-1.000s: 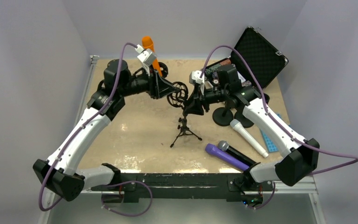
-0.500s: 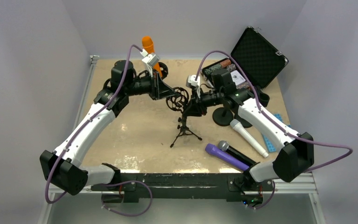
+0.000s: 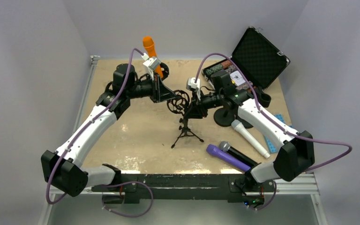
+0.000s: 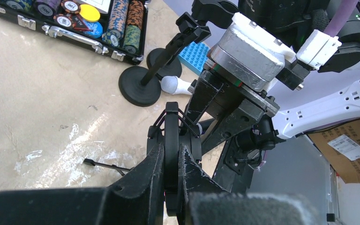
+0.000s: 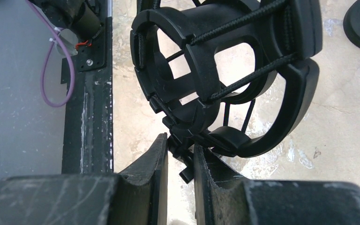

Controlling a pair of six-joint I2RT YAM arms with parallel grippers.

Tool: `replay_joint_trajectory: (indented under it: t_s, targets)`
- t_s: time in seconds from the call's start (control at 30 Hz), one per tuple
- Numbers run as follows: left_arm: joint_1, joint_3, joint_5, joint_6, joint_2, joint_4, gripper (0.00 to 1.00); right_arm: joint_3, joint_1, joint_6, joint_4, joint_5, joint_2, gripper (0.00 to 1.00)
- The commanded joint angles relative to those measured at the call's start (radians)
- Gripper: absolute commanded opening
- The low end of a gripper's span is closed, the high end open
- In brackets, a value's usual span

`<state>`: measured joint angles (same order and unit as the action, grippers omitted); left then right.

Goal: Remove the microphone from the stand

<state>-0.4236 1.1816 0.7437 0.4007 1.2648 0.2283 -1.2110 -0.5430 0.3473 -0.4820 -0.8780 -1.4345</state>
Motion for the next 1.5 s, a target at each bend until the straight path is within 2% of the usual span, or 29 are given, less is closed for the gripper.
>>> replay_joint_trajectory:
  t_s: [0.0,0.27,0.3,0.47,0.5,0.6,0.77,1.1,1.47]
  targets:
    - [-0.006,-0.031,-0.032,-0.051,0.045,0.074,0.00,0.010,-0.015,0.092,-0.026,0.054,-0.009,0.00]
    - [-0.001,-0.044,-0.035,-0.083,0.059,0.090,0.00,0.018,-0.011,0.081,-0.022,0.080,0.002,0.00]
    - [-0.001,-0.041,-0.022,-0.091,0.051,0.084,0.06,0.018,-0.006,0.070,-0.019,0.089,0.005,0.00]
    - [-0.001,0.023,0.019,-0.122,0.004,0.043,0.67,0.013,0.014,0.071,-0.050,0.148,0.049,0.00]
    - [-0.001,0.048,0.017,-0.129,-0.003,0.050,0.74,0.013,0.021,0.071,-0.057,0.158,0.063,0.00]
    - [0.008,0.123,0.010,-0.143,-0.013,0.070,0.86,0.014,0.040,0.075,-0.083,0.189,0.100,0.00]
    - [0.023,0.179,0.024,-0.127,-0.017,0.065,0.87,0.008,0.086,0.077,-0.101,0.228,0.153,0.00]
    - [0.023,0.142,0.046,-0.075,-0.027,0.029,0.86,-0.011,0.205,0.125,-0.211,0.225,0.175,0.00]
    - [0.023,0.108,0.041,-0.063,-0.046,0.015,0.86,-0.022,0.304,0.174,-0.257,0.249,0.174,0.00]
